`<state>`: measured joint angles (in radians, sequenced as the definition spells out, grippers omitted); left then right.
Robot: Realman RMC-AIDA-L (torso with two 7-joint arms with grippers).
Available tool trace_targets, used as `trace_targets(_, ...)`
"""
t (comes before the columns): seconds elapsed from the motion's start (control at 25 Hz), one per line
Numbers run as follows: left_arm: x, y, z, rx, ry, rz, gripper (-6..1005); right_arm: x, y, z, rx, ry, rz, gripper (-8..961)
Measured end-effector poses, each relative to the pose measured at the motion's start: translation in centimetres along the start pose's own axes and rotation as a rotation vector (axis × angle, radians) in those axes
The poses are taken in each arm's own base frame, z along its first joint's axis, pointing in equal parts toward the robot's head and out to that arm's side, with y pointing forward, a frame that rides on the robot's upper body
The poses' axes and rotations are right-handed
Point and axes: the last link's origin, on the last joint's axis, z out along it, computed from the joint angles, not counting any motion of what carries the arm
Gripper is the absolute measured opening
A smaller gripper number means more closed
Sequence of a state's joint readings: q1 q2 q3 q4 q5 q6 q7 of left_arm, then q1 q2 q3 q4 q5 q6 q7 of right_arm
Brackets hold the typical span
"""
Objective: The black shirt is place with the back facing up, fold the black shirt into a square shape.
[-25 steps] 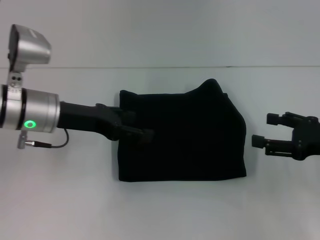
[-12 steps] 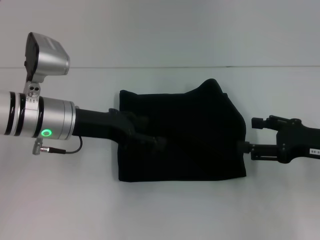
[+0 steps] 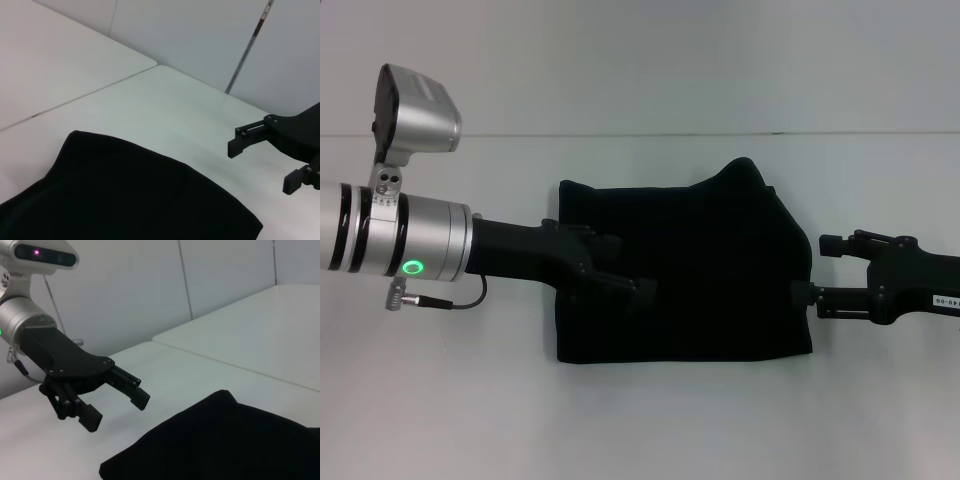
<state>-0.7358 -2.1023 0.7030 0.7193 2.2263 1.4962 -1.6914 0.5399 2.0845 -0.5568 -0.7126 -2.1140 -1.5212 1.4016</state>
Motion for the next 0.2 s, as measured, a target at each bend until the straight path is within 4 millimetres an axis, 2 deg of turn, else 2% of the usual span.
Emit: trace_targets(0.2, 0.02, 0.06, -0.04, -0.005, 0.000, 0.000, 948, -0.05, -0.09, 0.08, 0.005, 0.000, 0.001, 939)
